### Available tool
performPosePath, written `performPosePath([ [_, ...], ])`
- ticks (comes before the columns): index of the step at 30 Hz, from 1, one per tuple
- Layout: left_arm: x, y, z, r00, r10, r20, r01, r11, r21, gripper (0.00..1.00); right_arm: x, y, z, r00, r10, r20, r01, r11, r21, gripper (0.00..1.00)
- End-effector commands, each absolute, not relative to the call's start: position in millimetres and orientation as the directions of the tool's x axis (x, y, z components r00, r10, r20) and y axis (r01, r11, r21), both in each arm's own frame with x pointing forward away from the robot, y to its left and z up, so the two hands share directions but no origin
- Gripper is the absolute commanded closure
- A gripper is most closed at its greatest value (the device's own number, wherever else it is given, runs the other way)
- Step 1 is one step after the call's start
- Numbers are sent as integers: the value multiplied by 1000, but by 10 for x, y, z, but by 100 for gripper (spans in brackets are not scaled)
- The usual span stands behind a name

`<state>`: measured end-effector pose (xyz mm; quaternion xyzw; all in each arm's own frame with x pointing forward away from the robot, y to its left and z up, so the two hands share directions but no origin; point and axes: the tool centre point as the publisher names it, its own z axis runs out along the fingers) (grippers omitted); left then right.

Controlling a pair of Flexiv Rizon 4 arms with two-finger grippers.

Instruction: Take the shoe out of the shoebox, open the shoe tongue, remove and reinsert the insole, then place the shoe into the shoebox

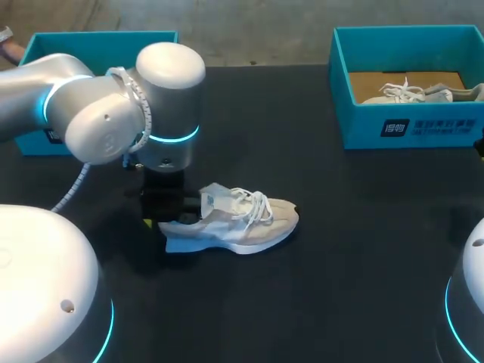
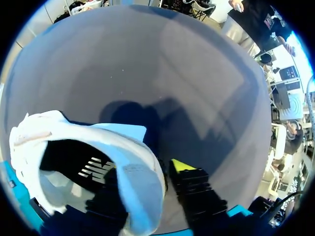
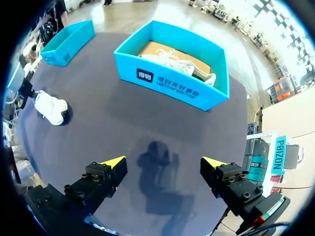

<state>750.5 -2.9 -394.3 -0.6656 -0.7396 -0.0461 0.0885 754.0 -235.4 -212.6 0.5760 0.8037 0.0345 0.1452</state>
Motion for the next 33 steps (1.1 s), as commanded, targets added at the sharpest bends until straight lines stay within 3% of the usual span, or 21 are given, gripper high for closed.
performPosePath([
  [1, 7511, -21, -3844, -97, 980, 171, 993, 107, -50, 0, 7549, -2357, -2128, -296, 936, -192, 916, 335, 221, 0],
  [15, 7506, 1, -3385, -112, 993, 49, 994, 112, -10, 0, 7549, -2357, -2128, -296, 936, -192, 916, 335, 221, 0],
  [33, 7549, 183, -2964, -344, 926, -155, 939, 333, -91, 0, 7549, -2357, -2128, -296, 936, -192, 916, 335, 221, 0],
])
